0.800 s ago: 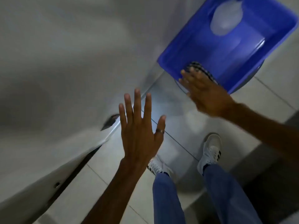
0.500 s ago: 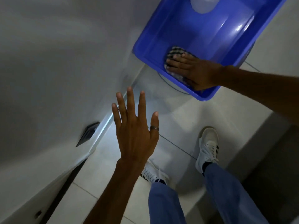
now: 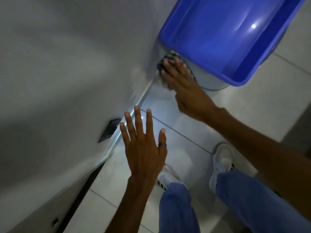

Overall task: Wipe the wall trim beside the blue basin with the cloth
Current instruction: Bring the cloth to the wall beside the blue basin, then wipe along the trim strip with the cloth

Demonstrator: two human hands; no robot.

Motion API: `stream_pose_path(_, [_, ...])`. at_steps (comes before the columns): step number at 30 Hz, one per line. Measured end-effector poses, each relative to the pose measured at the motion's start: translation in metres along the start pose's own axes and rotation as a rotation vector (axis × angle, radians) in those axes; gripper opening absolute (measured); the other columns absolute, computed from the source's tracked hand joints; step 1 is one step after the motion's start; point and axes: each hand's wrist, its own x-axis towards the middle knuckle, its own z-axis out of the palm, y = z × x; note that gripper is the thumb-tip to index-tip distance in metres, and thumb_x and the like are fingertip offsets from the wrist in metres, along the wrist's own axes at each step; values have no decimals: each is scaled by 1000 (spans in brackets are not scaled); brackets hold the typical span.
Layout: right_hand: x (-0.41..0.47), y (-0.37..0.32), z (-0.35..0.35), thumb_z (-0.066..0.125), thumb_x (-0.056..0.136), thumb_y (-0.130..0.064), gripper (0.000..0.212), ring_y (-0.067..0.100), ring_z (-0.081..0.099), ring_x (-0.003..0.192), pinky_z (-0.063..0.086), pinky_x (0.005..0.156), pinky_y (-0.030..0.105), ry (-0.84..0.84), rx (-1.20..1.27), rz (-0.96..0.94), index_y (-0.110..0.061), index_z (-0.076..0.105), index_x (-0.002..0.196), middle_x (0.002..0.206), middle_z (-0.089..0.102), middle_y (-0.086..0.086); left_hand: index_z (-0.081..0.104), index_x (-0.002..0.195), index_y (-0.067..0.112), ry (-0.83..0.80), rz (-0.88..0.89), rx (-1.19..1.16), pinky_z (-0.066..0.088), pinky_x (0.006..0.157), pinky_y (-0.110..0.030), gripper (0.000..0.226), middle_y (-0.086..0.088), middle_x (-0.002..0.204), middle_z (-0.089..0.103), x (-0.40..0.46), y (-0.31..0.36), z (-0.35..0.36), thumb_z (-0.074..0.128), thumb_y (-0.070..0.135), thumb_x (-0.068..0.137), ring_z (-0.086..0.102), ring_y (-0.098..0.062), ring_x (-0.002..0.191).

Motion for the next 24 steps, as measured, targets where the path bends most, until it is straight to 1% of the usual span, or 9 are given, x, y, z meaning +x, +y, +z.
stream_pose_path(4, [-47, -19, 118, 45, 91, 13, 67, 46, 9, 159, 19, 128, 67, -23, 374, 220, 7, 29, 156, 169, 19, 26, 30, 170, 18, 70, 10, 53, 13, 134, -62, 75, -14, 180, 13, -9, -19, 38, 44, 56, 107, 6, -38, 166])
stream_pose_path(7, [-58, 2, 190, 42, 96, 12, 68, 33, 17, 161, 27, 129, 55, 39, 582, 482, -6, 28, 160, 172, 16, 10, 29, 170, 18, 141, 106, 211, 5, 134, -59, 75, -17, 179, 14, 18, -39, 68, 44, 56, 107, 1, -37, 165])
stream_pose_path(8, [-52, 16, 206, 41, 97, 11, 70, 33, 32, 156, 35, 126, 52, 92, 622, 554, -13, 30, 161, 172, 19, 4, 26, 171, 19, 167, 142, 288, 0, 134, -58, 74, -17, 179, 12, 34, -45, 76, 42, 56, 108, -2, -38, 165])
stream_pose_path(10, [-32, 45, 229, 40, 97, 9, 72, 40, 62, 125, 52, 110, 52, 207, 752, 715, -23, 33, 160, 168, 36, 5, 21, 172, 20, 215, 207, 423, -12, 132, -56, 75, -19, 179, 8, 68, -56, 84, 39, 54, 108, -8, -39, 164])
stream_pose_path(14, [19, 106, 240, 37, 95, 11, 69, 28, 66, 96, 57, 90, 40, 500, 967, 770, -20, 40, 156, 134, 70, 2, 13, 173, 18, 293, 335, 638, -33, 124, -46, 81, -18, 180, 2, 129, -66, 87, 44, 49, 104, -5, -40, 165])
stream_pose_path(18, [75, 146, 240, 37, 107, 0, 51, 6, 54, 109, 38, 104, 28, 613, 1039, 613, -7, 34, 158, 164, 41, 16, 5, 173, 20, 349, 383, 785, -36, 121, -47, 83, -12, 181, -8, 152, -68, 101, 41, 50, 106, -22, -31, 163])
stream_pose_path(20, [102, 149, 241, 35, 112, -13, 50, 20, 46, 140, 29, 115, 15, 618, 1078, 584, -12, 27, 161, 172, 24, 11, 5, 173, 21, 368, 393, 821, -33, 123, -49, 81, -10, 181, -10, 154, -69, 107, 39, 51, 106, -22, -31, 164])
stream_pose_path(22, [119, 139, 250, 34, 113, -23, 56, 24, 7, 163, 8, 133, 30, 657, 1060, 608, -13, 15, 164, 176, 7, 9, 10, 173, 21, 363, 413, 808, -33, 124, -47, 79, -9, 181, -6, 152, -73, 106, 42, 50, 106, -15, -31, 166])
stream_pose_path(24, [116, 114, 275, 31, 112, -33, 62, 23, -10, 163, -3, 134, 47, 659, 975, 636, -13, 4, 165, 176, -5, 8, 15, 172, 22, 365, 419, 804, -33, 124, -45, 77, -8, 182, -3, 146, -79, 104, 44, 49, 106, -12, -29, 166])
